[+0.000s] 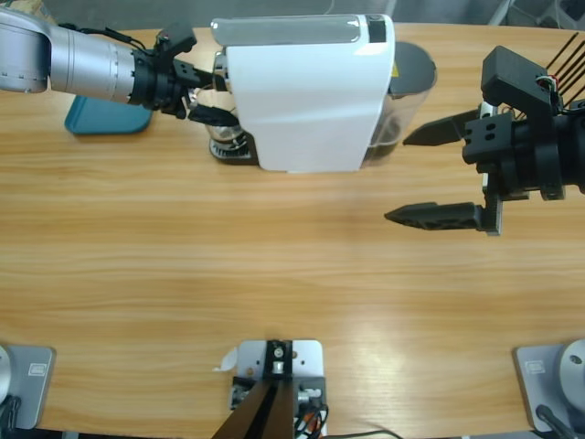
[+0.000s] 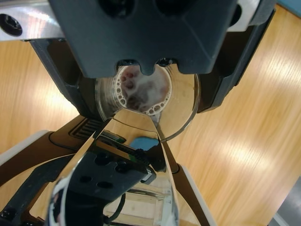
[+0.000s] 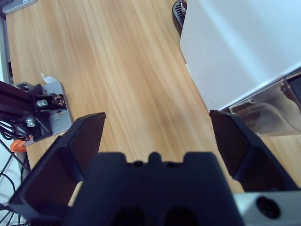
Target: Pour coffee
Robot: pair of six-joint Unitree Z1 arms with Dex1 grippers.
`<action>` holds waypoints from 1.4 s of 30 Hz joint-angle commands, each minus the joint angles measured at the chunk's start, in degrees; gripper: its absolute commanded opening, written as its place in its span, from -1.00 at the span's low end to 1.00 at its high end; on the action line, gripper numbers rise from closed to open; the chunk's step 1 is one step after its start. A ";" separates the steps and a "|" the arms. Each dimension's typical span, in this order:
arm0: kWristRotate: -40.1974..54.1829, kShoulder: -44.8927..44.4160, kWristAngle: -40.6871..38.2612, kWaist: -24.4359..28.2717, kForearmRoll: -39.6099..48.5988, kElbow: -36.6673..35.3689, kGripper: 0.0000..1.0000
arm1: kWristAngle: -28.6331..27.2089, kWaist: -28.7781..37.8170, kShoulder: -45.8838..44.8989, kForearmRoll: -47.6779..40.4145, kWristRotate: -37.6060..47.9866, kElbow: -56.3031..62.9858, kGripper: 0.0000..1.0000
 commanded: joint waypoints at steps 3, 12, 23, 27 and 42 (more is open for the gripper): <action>-0.61 -1.70 0.82 -0.14 -0.36 4.25 0.03 | 0.99 -0.94 0.60 -0.60 -0.34 1.65 1.00; -0.61 -7.24 0.93 2.22 0.33 7.89 0.02 | 1.01 -0.94 0.74 -0.69 -0.34 1.82 1.00; -0.77 -14.72 4.88 10.48 1.21 10.98 -0.07 | 1.01 -0.94 1.58 -1.39 -0.34 1.72 1.00; -0.79 -15.78 6.17 14.61 1.21 10.56 -0.07 | 1.01 -0.94 1.55 -1.39 -0.34 1.95 1.00; -12.08 -9.01 15.43 24.81 -3.29 8.69 -0.15 | 1.01 -0.94 2.76 -1.74 -0.34 1.79 1.00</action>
